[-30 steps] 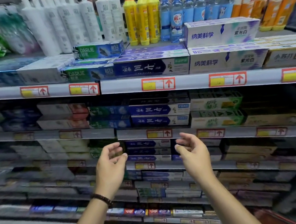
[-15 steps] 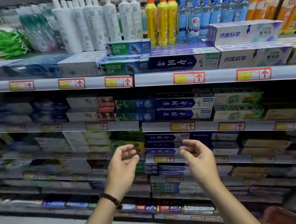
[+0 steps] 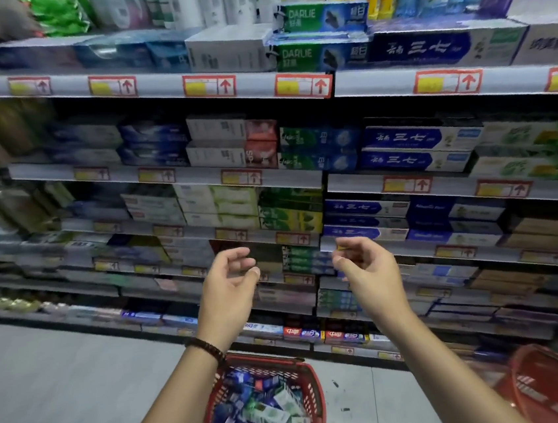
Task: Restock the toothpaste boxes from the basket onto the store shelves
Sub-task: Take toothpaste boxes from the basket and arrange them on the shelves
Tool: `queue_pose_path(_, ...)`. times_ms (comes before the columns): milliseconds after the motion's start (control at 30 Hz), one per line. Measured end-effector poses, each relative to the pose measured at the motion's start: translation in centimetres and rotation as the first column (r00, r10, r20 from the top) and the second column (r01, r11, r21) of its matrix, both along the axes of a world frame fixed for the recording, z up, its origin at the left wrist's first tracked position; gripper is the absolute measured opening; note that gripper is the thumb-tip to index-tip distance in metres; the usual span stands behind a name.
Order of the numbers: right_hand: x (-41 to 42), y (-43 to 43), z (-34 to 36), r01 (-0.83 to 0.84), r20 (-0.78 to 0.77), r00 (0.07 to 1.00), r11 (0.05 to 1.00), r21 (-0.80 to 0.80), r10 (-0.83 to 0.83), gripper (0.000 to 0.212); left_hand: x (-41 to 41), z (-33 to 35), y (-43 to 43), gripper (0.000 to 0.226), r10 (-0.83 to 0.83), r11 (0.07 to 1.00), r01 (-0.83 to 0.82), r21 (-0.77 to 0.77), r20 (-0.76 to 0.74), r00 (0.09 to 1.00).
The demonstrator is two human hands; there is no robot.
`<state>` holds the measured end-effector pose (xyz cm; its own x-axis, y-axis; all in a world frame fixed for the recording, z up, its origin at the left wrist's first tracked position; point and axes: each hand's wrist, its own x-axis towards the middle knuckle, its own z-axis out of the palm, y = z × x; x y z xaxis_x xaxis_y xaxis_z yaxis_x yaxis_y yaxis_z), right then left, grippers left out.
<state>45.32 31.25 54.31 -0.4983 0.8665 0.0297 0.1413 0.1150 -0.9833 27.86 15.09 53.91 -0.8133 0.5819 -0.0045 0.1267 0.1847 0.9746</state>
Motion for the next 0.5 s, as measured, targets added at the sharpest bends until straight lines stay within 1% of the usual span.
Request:
queue_pose_path(100,-1.4,-1.5,-0.5,-0.057,0.02,0.998,0.998,0.012,0.056,0.023,-1.1,-0.8,-2.2,0.027,0.041,0.999,-0.041,-0.018,0.004,0.999)
queue_pose_path(300,-4.2,-3.0,-1.8,-0.172,0.068,0.983,0.985,-0.012,0.172,0.02,-1.9,-2.1,-5.6,0.026,0.131,0.99,-0.13,-0.053,0.032,0.991)
queue_pose_path(433,-5.3,-3.0,-2.7,-0.251,0.062,0.966,0.967,-0.033,0.252,0.02,-1.3,-3.0,-6.9,0.027,0.189,0.98,-0.185,-0.071,0.05,0.981)
queue_pose_path(500,-5.7,-2.8,-3.4,-0.286,0.061,0.956,0.957,-0.049,0.288,0.019,-0.9,-3.5,-7.3,0.029,0.218,0.971,-0.212,-0.108,0.05,0.975)
